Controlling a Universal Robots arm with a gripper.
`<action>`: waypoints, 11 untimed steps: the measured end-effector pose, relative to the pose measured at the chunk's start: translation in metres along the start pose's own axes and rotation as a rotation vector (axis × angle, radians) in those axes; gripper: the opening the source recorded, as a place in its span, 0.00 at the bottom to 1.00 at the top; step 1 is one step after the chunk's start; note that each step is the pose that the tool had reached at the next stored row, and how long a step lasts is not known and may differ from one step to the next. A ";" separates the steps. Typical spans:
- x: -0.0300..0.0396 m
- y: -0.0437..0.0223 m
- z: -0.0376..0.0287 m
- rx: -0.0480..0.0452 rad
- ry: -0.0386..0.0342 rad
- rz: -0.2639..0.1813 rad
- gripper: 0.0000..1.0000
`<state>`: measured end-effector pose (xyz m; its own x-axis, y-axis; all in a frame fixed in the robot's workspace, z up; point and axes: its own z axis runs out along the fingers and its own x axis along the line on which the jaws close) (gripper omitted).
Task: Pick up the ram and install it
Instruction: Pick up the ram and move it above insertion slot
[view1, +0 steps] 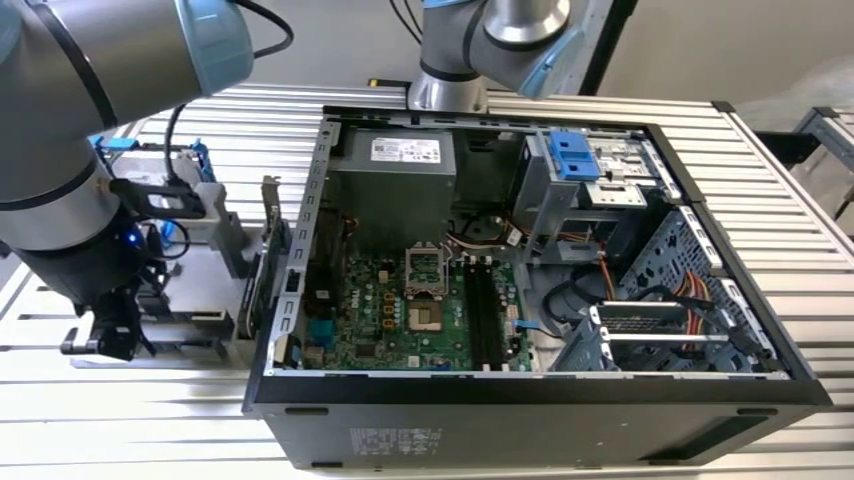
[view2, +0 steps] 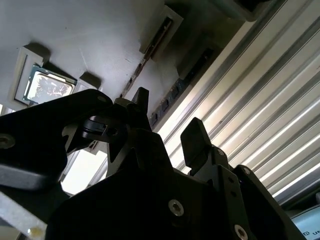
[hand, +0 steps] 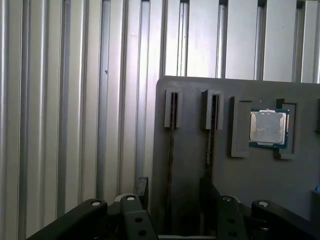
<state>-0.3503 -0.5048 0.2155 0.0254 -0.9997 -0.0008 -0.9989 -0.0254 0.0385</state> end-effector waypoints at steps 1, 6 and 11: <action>0.0000 0.0000 0.0008 0.0000 0.0000 0.000 1.00; 0.0000 -0.0002 0.0050 0.0000 -0.0001 0.000 1.00; 0.0000 -0.0004 0.0091 0.0000 0.0000 0.000 1.00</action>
<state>-0.3502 -0.5048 0.2064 0.0254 -0.9997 -0.0008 -0.9989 -0.0254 0.0385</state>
